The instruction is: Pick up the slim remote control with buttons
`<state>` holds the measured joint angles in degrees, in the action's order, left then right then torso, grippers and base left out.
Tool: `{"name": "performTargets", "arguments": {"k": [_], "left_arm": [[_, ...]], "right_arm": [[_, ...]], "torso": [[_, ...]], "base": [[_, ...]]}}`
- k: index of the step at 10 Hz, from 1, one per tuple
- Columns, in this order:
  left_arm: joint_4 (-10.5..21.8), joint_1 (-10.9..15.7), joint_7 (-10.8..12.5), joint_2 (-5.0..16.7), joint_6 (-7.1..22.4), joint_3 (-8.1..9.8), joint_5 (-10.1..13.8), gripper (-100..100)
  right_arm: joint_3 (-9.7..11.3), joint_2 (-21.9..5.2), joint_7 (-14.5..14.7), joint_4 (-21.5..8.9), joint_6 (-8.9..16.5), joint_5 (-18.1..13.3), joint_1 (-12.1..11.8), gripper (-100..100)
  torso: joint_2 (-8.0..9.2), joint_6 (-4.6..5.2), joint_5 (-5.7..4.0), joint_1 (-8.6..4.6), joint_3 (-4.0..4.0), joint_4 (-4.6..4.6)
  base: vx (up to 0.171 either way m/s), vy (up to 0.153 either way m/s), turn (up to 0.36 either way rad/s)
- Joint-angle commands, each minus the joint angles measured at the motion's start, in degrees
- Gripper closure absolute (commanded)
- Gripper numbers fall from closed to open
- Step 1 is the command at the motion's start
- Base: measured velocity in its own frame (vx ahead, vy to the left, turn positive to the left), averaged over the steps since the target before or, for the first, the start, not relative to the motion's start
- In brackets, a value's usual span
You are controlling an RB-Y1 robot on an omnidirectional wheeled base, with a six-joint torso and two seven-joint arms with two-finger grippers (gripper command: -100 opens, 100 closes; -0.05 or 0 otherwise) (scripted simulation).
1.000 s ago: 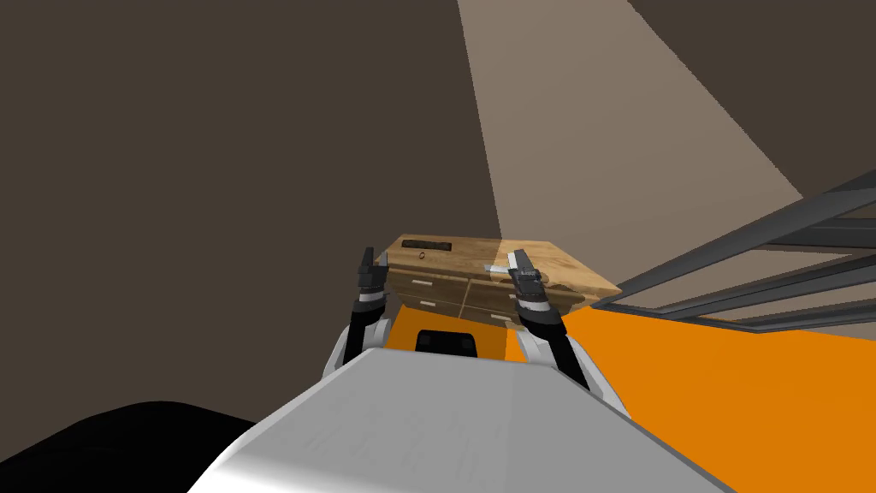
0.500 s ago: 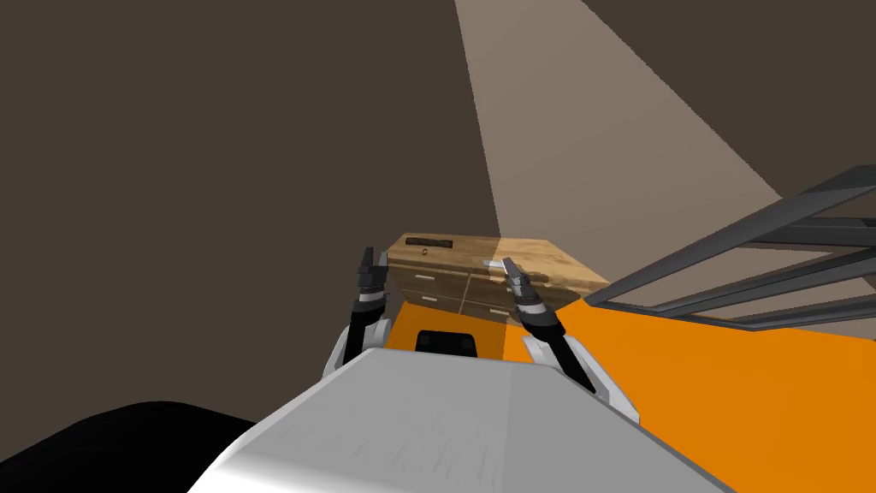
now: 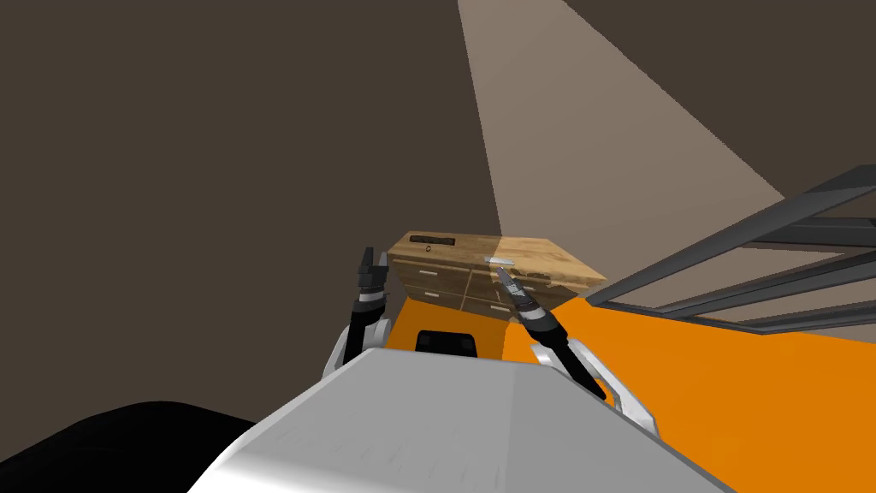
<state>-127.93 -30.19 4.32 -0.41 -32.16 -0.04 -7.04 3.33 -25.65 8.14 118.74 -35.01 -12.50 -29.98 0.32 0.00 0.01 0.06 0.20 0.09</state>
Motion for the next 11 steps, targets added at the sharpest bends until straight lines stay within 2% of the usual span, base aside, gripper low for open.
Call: {"name": "performTargets", "arguments": {"k": [1,2,3,4,5,6,7,8,9,10,11], "left_arm": [[0.00,0.00,0.00,0.00,0.00,0.00,0.00,0],[0.00,0.00,0.00,0.00,0.00,0.00,0.00,0],[0.00,0.00,0.00,0.00,0.00,0.00,0.00,0],[0.00,0.00,0.00,0.00,0.00,0.00,0.00,0],[0.00,0.00,0.00,0.00,0.00,0.00,0.00,0],[0.00,0.00,0.00,0.00,0.00,0.00,0.00,0],[0.00,-0.01,0.00,0.00,0.00,0.00,0.00,0],[0.00,0.00,0.00,0.00,0.00,0.00,0.00,0],[0.00,-0.01,0.00,0.00,0.00,0.00,0.00,0],[0.00,0.00,0.00,0.00,0.00,0.00,0.00,0],[0.00,-0.01,0.00,0.00,0.00,0.00,0.00,0]], "right_arm": [[0.16,-2.86,-0.19,-2.78,-0.57,-1.22,-0.52,-100],[0.16,-4.09,-0.19,-2.78,-0.57,-1.22,-0.52,-100],[0.33,-5.85,-0.37,-5.03,-0.89,-2.34,-1.08,-100],[0.33,-7.51,-0.37,-5.03,-0.89,-2.34,-1.08,-100],[0.49,-9.40,-0.54,-7.39,-1.21,-3.48,-1.71,-100],[0.49,-11.03,-0.54,-7.39,-1.21,-3.48,-1.71,-100],[0.63,-12.86,-0.72,-9.64,-1.51,-4.63,-2.40,-100],[0.63,-14.41,-0.72,-9.81,-1.51,-4.63,-2.40,-100],[0.76,-15.98,-0.91,-12.29,-1.81,-5.80,-3.17,-100],[0.76,-17.93,-0.91,-12.29,-1.81,-5.80,-3.17,-100],[0.90,-19.72,-1.10,-14.36,-2.10,-6.97,-4.02,-100]], "torso": [[0.00,0.00,0.00,0.00,0.00,0.00],[0.02,-0.01,0.00,-0.01,0.00,0.00],[-0.05,0.00,0.00,-0.01,-0.03,-0.01],[-0.06,-0.01,0.00,0.01,-0.04,-0.02],[-0.11,0.00,0.00,-0.01,-0.06,-0.02],[-0.11,-0.01,0.00,-0.01,-0.07,-0.03],[-0.12,0.01,0.00,-0.03,-0.07,-0.03],[-0.11,-0.02,0.00,0.01,-0.07,-0.03],[-0.14,0.01,0.00,-0.01,-0.08,-0.03],[-0.17,-0.02,0.00,-0.02,-0.10,-0.04],[-0.21,0.01,-0.01,-0.06,-0.12,-0.04]], "base": [[-0.094,0.020,0.070],[-0.069,0.020,0.050],[-0.070,0.029,0.095],[-0.058,0.020,0.058],[-0.061,0.023,0.118],[-0.055,0.017,0.063],[-0.066,0.031,0.122],[-0.052,0.024,0.077],[-0.042,0.022,0.169],[-0.030,0.012,0.058],[-0.028,0.021,0.131]]}}
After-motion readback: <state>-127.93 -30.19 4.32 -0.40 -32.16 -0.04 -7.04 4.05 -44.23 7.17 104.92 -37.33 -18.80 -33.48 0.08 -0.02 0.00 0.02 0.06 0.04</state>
